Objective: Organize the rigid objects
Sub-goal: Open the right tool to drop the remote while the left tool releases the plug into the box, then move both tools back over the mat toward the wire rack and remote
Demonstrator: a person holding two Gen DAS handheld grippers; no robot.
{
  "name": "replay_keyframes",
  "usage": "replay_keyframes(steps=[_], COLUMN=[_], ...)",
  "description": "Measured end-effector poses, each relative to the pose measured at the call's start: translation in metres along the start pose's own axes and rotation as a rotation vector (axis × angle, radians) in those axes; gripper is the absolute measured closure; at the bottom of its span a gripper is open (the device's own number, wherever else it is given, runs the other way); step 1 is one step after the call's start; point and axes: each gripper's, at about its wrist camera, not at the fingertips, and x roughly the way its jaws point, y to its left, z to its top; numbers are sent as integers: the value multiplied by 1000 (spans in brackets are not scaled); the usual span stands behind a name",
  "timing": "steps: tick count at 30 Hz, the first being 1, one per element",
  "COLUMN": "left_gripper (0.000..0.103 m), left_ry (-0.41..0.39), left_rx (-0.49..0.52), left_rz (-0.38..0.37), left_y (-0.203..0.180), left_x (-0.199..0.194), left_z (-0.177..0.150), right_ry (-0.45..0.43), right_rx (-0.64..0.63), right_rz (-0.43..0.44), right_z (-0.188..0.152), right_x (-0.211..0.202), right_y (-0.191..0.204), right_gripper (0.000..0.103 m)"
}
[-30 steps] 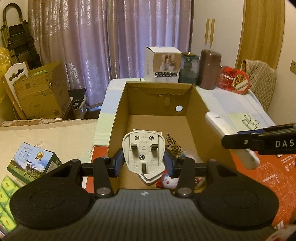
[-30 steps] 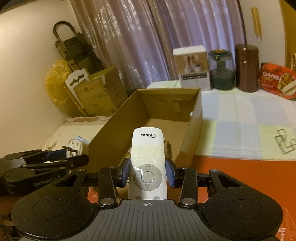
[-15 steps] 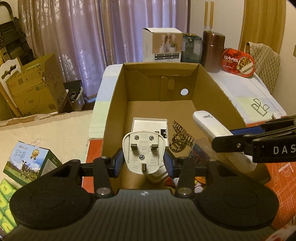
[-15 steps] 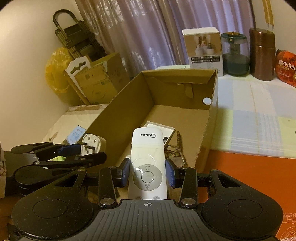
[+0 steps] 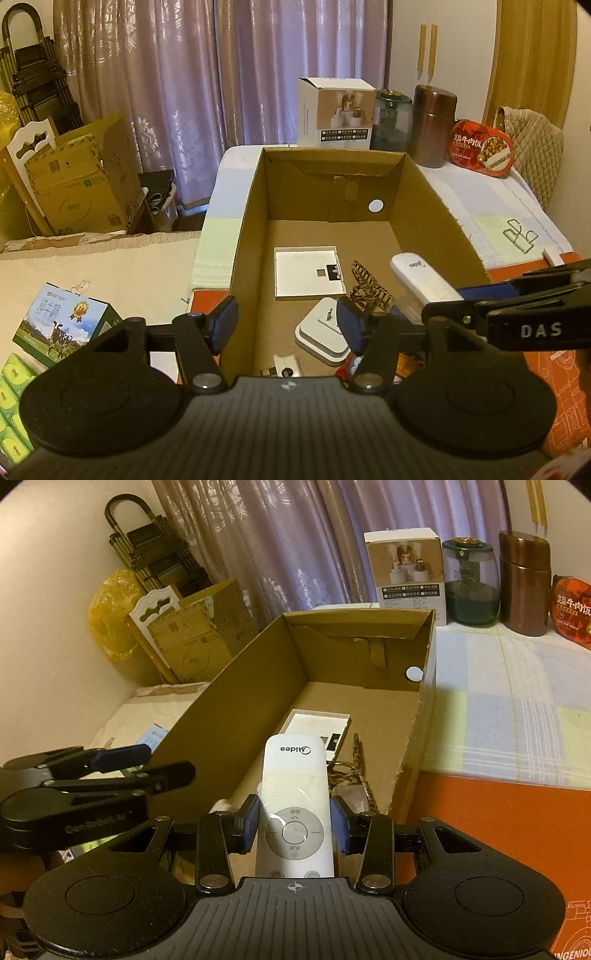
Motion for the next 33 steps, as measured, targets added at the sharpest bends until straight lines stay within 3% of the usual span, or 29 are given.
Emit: replay_keyframes(steps=[9,15,24,33], left_gripper=[49,49,49,49], left_ry=[2,-11,-43,-95], left_rx=[-7,-11,-14,15], left_rz=[-1,2,-18,-79], left_y=[-1,-8,-36,-89], left_x=[-12,-28,-60,-93], left_z=[-2,-3,2,9], right_ry=[-30,-84,-167,-278], right_rx=[11,29,90,120], right_rz=[35,24,-37,-173], right_z=[1,4,-5,-25], right_x=[-9,-39,-110,-205], right_y=[1,-3,-33,-83], right_gripper=[65,58,53,53])
